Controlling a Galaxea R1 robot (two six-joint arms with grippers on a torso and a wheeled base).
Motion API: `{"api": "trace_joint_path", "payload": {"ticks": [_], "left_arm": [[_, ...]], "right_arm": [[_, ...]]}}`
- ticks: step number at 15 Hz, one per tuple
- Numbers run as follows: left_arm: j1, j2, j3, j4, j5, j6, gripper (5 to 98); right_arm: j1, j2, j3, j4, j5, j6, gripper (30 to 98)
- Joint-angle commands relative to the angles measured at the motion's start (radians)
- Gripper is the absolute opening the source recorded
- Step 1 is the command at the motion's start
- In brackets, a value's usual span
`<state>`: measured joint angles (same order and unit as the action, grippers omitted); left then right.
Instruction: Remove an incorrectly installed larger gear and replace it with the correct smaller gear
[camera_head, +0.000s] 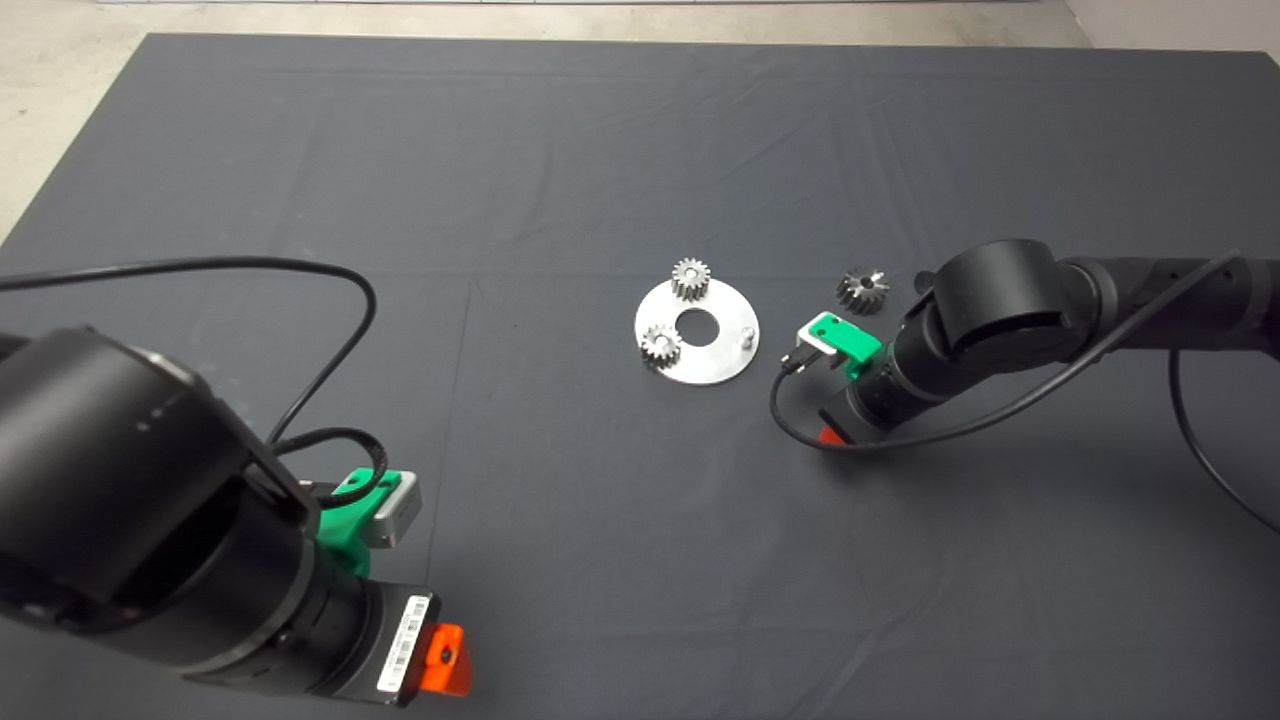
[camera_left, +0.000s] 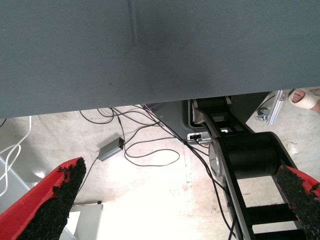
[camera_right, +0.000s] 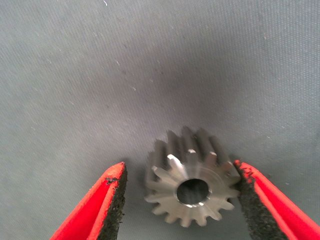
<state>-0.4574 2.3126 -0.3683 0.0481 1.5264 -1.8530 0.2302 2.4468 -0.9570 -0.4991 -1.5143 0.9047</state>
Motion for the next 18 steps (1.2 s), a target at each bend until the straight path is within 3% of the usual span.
{"api": "trace_joint_path", "payload": {"ticks": [1, 9, 10, 13, 14, 18], "left_arm": [[-0.006, -0.005, 0.017, -0.022, 0.015, 0.0, 98.2], [-0.006, -0.006, 0.017, -0.024, 0.015, -0.002, 98.2], [-0.006, -0.006, 0.017, -0.024, 0.015, -0.002, 98.2], [-0.006, -0.006, 0.017, -0.024, 0.015, -0.002, 98.2], [-0.006, -0.006, 0.017, -0.024, 0.015, 0.0, 98.2], [-0.007, -0.005, 0.017, -0.023, 0.015, -0.002, 98.2]], "right_arm": [[0.02, -0.01, -0.018, -0.029, 0.0, -0.019, 55.4], [0.02, -0.005, -0.015, -0.025, -0.004, -0.027, 54.9], [0.02, -0.007, -0.015, -0.025, -0.007, -0.027, 51.5], [0.021, -0.008, -0.012, -0.024, -0.012, -0.026, 50.9], [0.021, -0.008, -0.014, -0.022, -0.012, -0.023, 47.4], [0.02, -0.005, -0.015, -0.021, -0.012, -0.023, 43.7]]}}
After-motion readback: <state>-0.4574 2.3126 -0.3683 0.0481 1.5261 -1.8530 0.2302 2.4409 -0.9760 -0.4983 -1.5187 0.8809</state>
